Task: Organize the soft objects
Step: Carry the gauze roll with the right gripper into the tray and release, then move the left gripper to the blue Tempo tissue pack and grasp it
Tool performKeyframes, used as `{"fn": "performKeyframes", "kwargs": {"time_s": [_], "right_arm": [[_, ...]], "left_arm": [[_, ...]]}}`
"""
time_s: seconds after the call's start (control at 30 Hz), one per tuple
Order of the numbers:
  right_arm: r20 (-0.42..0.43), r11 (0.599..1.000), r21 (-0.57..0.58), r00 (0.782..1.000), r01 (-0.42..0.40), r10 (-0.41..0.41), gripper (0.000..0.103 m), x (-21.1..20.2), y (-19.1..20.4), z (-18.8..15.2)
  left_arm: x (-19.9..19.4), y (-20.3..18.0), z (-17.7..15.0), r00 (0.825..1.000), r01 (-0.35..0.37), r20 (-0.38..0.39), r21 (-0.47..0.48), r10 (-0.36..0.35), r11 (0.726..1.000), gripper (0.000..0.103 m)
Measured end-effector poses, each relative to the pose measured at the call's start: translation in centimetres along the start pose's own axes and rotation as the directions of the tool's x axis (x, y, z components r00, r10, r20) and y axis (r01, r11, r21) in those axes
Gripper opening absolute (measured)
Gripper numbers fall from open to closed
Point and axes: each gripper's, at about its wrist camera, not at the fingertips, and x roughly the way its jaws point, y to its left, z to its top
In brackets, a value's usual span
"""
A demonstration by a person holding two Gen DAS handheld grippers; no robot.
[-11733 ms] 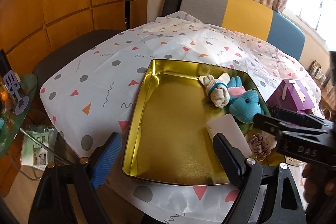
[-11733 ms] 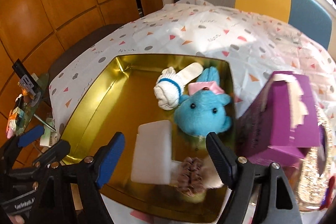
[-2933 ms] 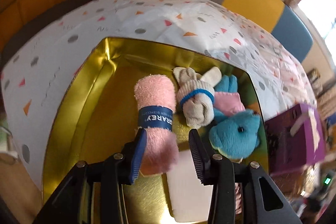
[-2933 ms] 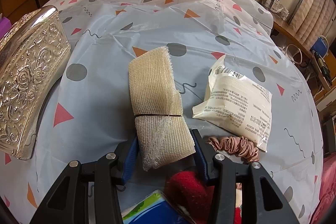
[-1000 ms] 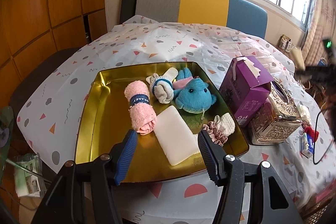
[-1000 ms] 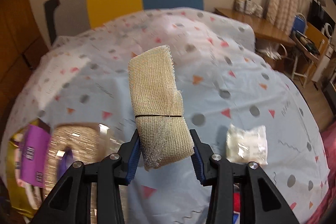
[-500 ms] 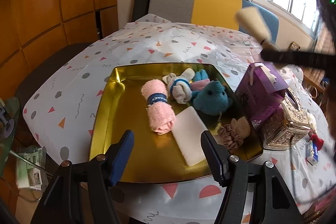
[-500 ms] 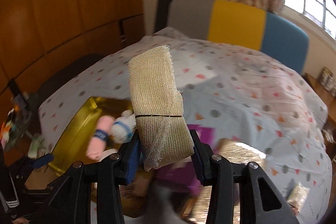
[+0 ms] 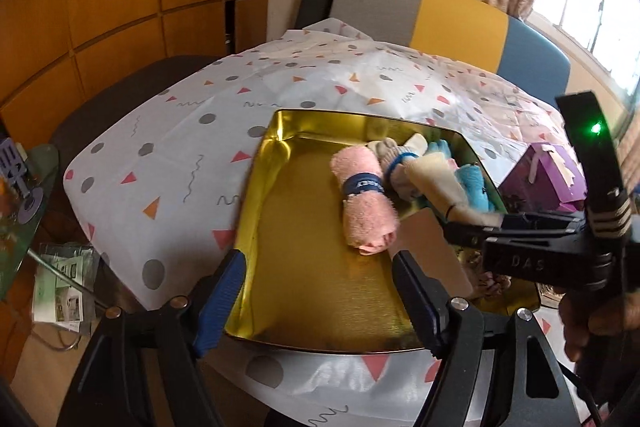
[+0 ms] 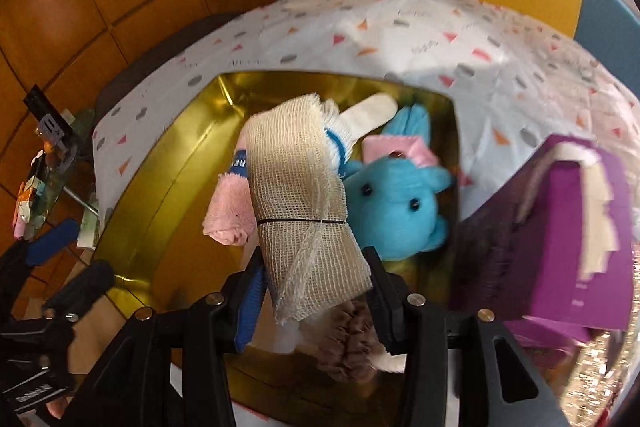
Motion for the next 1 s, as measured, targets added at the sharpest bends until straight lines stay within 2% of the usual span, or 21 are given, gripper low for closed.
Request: {"fn": "performKeyframes", "kwargs": {"time_s": [0.17, 0.37, 0.57, 0.8, 1.0], "right_arm": [[0.015, 1.000, 0.023, 1.000, -0.006, 0.006, 0.061, -0.2, -0.1, -0.5], [0.115, 1.000, -0.009, 0.993, 0.024, -0.023, 0.061, -4.0, 0.0, -1.3], [0.206, 0.997, -0.024, 0.976, 0.071, -0.065, 0.061, -7.7, -0.7, -2.9], [0.281, 0.991, 0.042, 0.951, 0.123, -0.130, 0.061, -11.7, -3.8, -5.1], [0.312, 0.970, 0.134, 0.921, 0.201, -0.234, 0.061, -14.9, -8.4, -7.3]], "left_arm": [[-0.3, 0.1, 0.1, 1.000, -0.015, 0.020, 0.011, 0.015, 1.000, 0.076], [-0.9, -1.0, 0.2, 0.999, -0.002, 0.035, 0.046, 0.000, 0.999, 0.076], [-1.7, -2.4, 0.1, 0.999, 0.012, 0.050, 0.087, -0.016, 0.996, 0.077], [-2.4, -3.9, -0.1, 0.998, 0.028, 0.055, 0.128, -0.035, 0.991, 0.077], [-2.8, -5.3, -0.3, 0.997, 0.045, 0.056, 0.167, -0.055, 0.985, 0.077]]}}
